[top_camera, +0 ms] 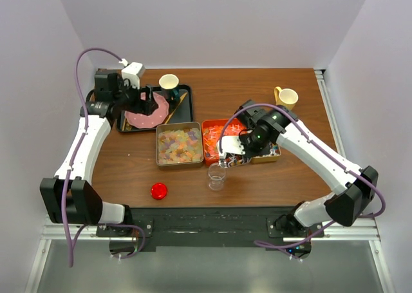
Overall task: Pack the candies
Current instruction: Place the fake candies in the packing bottle.
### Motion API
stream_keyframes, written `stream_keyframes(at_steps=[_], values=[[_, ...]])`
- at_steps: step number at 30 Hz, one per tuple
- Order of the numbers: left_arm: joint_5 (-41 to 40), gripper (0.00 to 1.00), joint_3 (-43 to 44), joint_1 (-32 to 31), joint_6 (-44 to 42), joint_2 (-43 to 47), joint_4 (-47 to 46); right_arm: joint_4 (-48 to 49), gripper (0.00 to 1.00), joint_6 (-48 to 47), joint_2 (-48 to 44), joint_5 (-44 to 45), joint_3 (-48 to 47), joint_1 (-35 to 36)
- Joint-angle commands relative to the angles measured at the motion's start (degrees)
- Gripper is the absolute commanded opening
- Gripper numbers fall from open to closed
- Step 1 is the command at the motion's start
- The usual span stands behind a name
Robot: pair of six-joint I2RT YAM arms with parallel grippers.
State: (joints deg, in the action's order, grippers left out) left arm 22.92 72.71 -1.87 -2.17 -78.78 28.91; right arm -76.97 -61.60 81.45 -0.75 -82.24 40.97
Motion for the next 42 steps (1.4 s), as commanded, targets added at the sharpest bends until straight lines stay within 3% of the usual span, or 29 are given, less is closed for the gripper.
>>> stream_keyframes(at_steps=[1, 42], values=[[1.4, 0.84, -0.7, 1.1, 0.9, 2.1, -2.6, -6.4, 0.00, -0.7, -0.6, 2.6, -1.6, 1.7], [3.1, 0.84, -0.6, 3.3, 1.7, 2.0, -4.0, -12.8, 0.00, -0.1, 1.6, 13.2, -3.9, 9.1]])
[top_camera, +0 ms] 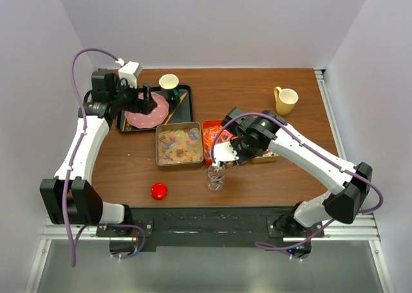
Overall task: Pack the candies
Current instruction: Place the fake candies in the packing bottle.
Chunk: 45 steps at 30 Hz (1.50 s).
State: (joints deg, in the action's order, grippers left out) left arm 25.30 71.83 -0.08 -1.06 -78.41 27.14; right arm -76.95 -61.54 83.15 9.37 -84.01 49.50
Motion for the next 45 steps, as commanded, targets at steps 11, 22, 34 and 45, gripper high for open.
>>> stream_keyframes(at_steps=[11, 22, 34, 45], values=[[1.2, 0.84, 0.2, 2.3, 0.6, 1.9, -2.0, -13.5, 0.00, 0.6, -0.2, 4.4, -1.5, 2.5], [1.9, 0.84, 0.3, 2.7, 2.6, 1.9, -2.5, -13.9, 0.00, 1.4, -0.4, 8.2, -0.8, 4.4], [3.5, 0.84, 0.9, 2.8, 3.7, 1.2, -3.1, -14.0, 0.00, 1.0, -1.6, 10.2, -1.2, 5.3], [28.6, 0.78, -2.3, 2.1, 9.5, 2.1, -6.8, -4.5, 0.00, 10.6, -4.2, 0.8, -3.6, 4.3]])
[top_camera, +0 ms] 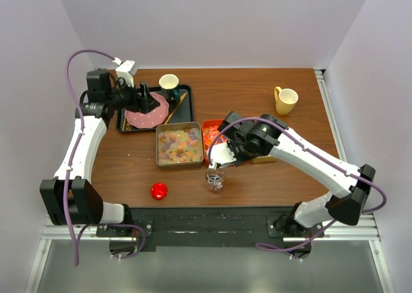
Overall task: Pack the candies
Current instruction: Place the fake candies in the packing bottle, then scoop the fake candies from the storage box.
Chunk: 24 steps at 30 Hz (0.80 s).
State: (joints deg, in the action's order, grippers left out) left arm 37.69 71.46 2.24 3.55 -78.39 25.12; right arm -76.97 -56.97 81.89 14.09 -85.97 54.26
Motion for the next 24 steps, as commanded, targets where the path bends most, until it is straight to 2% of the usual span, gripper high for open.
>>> stream_keyframes(at_steps=[1, 3, 5, 9, 16, 24], values=[[19.1, 0.79, -3.8, -0.5, 5.8, 2.3, -6.6, -3.2, 0.00, 7.0, -3.2, -4.4, -1.2, -0.6], [26.1, 0.79, -5.4, -1.7, 8.9, 1.8, -8.5, 1.4, 0.00, 9.8, -3.2, -4.9, 0.5, -1.1], [28.5, 0.79, -7.0, -4.4, 10.3, 1.4, -9.9, 4.0, 0.00, 11.3, -2.4, -5.5, 1.6, -1.4], [26.7, 0.80, -8.7, -10.0, 10.7, 0.2, -10.4, 8.1, 0.00, 14.3, 1.1, -6.9, -1.7, -2.8], [27.3, 0.80, -8.1, -13.1, 14.1, -6.2, -13.8, 9.7, 0.00, 15.8, 7.7, -7.8, -10.6, -4.6], [25.8, 0.79, -5.3, -17.8, 14.3, -12.2, -14.2, 10.8, 0.00, 17.7, 10.7, -8.4, -15.3, -5.4]])
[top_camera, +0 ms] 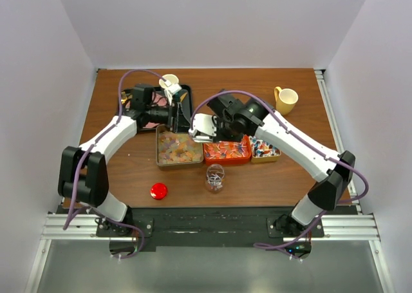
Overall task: Pack the candies
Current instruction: Scoop the fake candies from the storage box.
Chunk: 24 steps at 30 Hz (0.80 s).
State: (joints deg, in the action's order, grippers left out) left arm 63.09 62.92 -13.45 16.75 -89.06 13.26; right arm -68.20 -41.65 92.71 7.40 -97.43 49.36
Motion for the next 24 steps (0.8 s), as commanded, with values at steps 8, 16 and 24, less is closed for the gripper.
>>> stream_keyframes(at_steps=[8, 16, 24], values=[[-2.0, 0.77, 7.0, -2.5, 0.4, -7.4, -1.4, 0.9, 0.00, 5.2, -2.4, -7.2, -8.3, -2.0], [-2.5, 0.76, 9.9, -4.3, 1.2, -11.8, -2.7, -0.3, 0.00, 8.3, -6.0, -12.1, -7.1, -9.0], [-2.6, 0.76, 14.9, -6.3, 2.2, -17.3, -3.7, -2.4, 0.00, 12.9, -12.5, -13.9, -2.3, -18.4]])
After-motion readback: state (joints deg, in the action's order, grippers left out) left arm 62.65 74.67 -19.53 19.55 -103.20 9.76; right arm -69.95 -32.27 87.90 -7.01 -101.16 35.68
